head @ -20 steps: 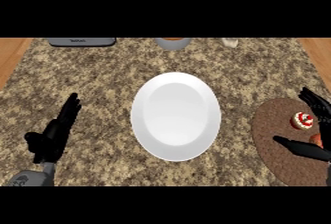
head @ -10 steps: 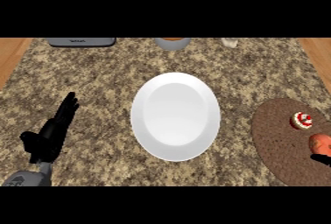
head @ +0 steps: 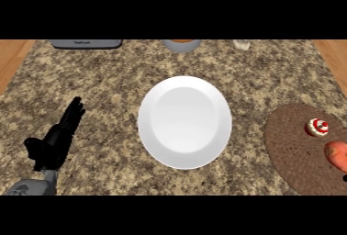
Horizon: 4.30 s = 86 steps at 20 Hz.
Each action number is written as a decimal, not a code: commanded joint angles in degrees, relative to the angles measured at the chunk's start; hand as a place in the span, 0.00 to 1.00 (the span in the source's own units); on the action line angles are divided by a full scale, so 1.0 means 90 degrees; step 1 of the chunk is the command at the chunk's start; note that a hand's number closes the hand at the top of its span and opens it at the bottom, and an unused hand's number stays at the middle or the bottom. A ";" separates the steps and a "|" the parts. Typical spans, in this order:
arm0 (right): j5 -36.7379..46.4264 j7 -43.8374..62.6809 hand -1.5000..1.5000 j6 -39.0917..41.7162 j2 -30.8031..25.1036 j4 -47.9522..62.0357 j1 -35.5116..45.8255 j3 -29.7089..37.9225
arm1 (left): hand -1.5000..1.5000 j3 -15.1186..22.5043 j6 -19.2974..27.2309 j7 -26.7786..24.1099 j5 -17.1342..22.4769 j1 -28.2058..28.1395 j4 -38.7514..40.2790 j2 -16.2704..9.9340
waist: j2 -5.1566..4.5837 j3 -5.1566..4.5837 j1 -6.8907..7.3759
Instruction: Pick the cupcake from the placemat and place it in the plate
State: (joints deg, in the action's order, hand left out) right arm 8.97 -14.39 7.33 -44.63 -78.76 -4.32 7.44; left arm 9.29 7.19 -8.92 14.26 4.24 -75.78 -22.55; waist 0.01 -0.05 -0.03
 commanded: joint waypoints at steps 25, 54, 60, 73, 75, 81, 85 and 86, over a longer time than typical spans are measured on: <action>0.2998 0.0531 0.00 -0.0129 0.1011 0.3272 0.2346 -0.0357 | 0.50 -0.0610 -0.0684 0.0226 -0.0804 -0.0552 -0.0595 0.0598 | -0.0006 0.0008 0.0061; 0.3658 -0.3178 1.00 -0.1381 0.1073 0.4334 0.2729 -0.0182 | 0.50 -0.1262 -0.1036 -0.0140 -0.1263 -0.0166 0.0126 0.0916 | -0.0002 0.0008 0.0000; 0.3078 -0.2494 1.00 -0.0013 0.0641 0.2035 0.2384 -0.0041 | 0.50 -0.1333 -0.1065 0.0263 -0.1212 -0.0190 -0.0194 0.0880 | 0.0051 -0.0004 -0.0097; 0.1840 -0.0746 1.00 0.0691 0.1319 -0.1693 0.1786 0.0533 | 0.50 -0.1236 -0.0918 0.0127 -0.1512 -0.0110 -0.0039 0.1188 | 0.0018 0.0000 -0.0057; 0.1993 0.0035 1.00 0.0720 0.1685 -0.2387 0.1835 0.0161 | 0.50 -0.1488 -0.1213 0.0244 -0.1243 -0.0218 -0.0262 0.0896 | 0.0023 -0.0001 -0.0040; 0.2474 0.0650 1.00 0.0844 0.2135 -0.2210 0.2623 -0.0496 | 0.50 -0.1341 -0.1049 -0.0147 -0.1588 -0.0310 0.0044 0.1209 | 0.0001 0.0002 0.0048; 0.2750 0.1061 1.00 0.0952 0.2687 -0.2302 0.2750 -0.1111 | 0.50 -0.1469 -0.1158 0.0309 -0.1499 -0.0128 -0.0253 0.1026 | 0.0004 0.0004 0.0041; 0.2815 0.1574 1.00 0.1101 0.2844 -0.2434 0.3015 -0.1313 | 0.50 -0.1501 -0.1159 0.0607 -0.1402 -0.0109 -0.0411 0.1014 | 0.0008 0.0003 0.0055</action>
State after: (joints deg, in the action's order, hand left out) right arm 32.63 -7.44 14.68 -22.63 -98.54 19.20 0.27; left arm -3.66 -2.95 -6.64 1.06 3.42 -76.97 -12.82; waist 0.05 -0.03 0.26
